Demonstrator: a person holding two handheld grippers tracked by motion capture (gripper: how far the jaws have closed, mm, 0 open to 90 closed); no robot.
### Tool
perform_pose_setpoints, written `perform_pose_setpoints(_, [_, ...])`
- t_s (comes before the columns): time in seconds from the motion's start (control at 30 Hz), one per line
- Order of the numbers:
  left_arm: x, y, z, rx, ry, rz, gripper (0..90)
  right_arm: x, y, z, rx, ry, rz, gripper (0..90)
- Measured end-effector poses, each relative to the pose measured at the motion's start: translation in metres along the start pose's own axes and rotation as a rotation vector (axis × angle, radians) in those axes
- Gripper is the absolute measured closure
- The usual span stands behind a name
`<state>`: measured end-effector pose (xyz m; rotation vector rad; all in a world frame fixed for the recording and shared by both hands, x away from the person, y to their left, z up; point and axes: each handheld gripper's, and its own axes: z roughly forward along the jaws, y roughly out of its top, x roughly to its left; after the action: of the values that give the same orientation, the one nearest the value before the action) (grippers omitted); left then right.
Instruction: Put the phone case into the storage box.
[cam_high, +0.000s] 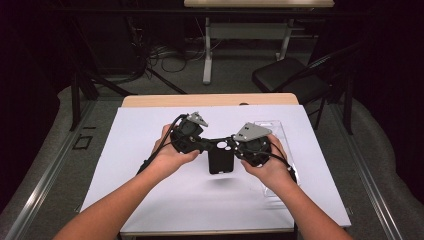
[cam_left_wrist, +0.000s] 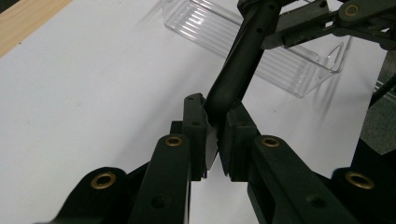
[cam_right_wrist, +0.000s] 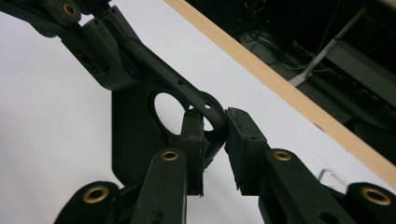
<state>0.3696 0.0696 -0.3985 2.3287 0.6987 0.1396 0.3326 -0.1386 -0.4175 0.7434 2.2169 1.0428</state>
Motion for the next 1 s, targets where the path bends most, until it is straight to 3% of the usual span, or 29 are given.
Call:
perform_pose_setpoints(0.7, [-0.0026, 0.0002, 0.0016, 0.000, 0.018, 0.005, 82.1, 0.0048, 0.0033, -0.0003, 0.033, -0.045, -0.016, 80.2])
perform_pose_setpoints(1.0, [-0.0013, 0.0000, 0.0025, 0.006, 0.015, -0.019, 82.1, 0.0046, 0.0030, 0.0013, 0.031, -0.050, -0.015, 81.0])
